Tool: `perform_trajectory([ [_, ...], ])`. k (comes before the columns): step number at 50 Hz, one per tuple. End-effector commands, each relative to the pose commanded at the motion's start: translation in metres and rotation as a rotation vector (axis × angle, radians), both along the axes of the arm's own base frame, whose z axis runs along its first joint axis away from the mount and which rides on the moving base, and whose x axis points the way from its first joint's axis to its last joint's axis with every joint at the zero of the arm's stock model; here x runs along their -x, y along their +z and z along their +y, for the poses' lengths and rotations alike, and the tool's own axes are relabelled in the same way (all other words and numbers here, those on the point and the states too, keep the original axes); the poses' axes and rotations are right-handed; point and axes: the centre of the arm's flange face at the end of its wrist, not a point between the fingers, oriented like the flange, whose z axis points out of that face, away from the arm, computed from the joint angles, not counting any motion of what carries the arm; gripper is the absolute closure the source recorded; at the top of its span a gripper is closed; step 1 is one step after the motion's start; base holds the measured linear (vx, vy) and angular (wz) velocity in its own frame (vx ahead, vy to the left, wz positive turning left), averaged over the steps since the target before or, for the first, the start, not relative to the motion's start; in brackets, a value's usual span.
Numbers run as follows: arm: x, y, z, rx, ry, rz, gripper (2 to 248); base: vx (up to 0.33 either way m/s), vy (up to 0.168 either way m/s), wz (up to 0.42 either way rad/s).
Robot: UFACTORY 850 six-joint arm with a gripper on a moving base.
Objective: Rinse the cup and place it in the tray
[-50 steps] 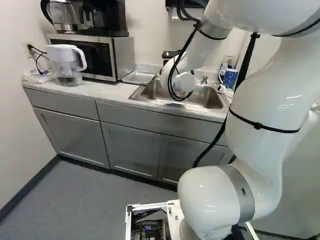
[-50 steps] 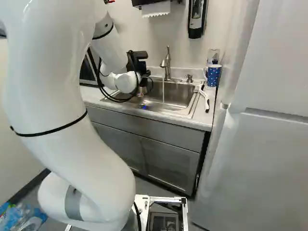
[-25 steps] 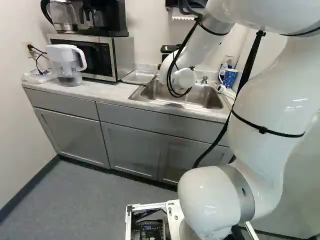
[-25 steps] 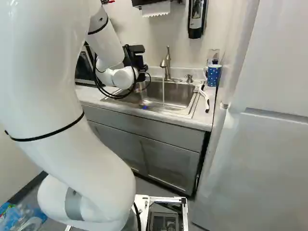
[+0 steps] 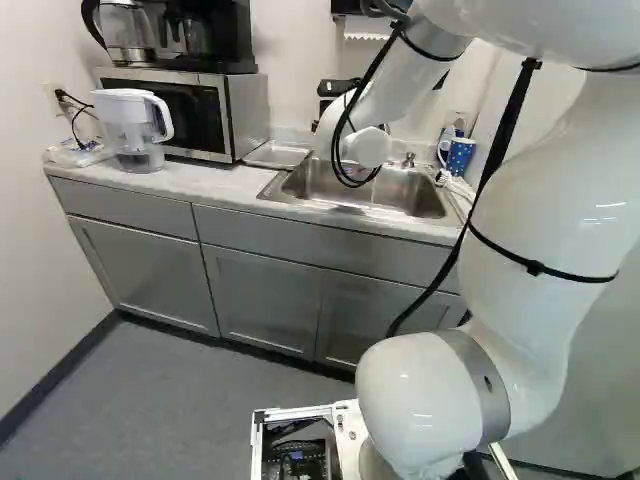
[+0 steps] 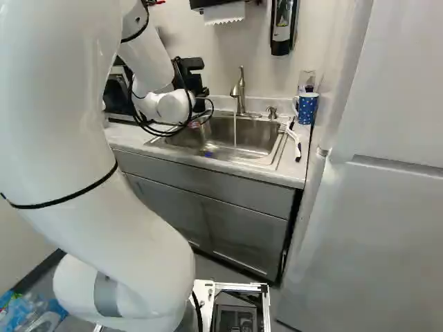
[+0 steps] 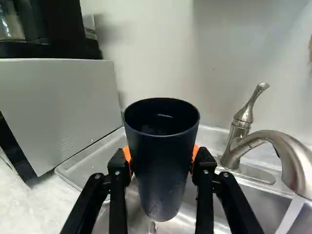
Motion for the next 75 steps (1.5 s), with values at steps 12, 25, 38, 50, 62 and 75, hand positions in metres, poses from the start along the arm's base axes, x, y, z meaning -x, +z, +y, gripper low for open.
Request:
perform_trajectory([
  [12, 0.0, 0.011, 0.003, -0.008, -0.003, 0.001, 124, 0.0, 0.0, 0.0],
  [25, -0.001, 0.022, 0.007, -0.023, -0.007, 0.005, 124, 0.0, 0.0, 0.0],
  [38, -0.002, 0.028, 0.009, -0.03, -0.008, 0.005, 124, 0.0, 0.0, 0.0],
  [50, -0.002, 0.028, 0.009, -0.079, -0.011, 0.009, 124, 0.0, 0.0, 0.0],
  [62, -0.002, 0.028, 0.009, -0.199, -0.018, 0.018, 124, 0.0, 0.0, 0.0],
  [75, -0.002, 0.028, 0.009, -0.335, -0.026, 0.029, 124, 0.0, 0.0, 0.0],
])
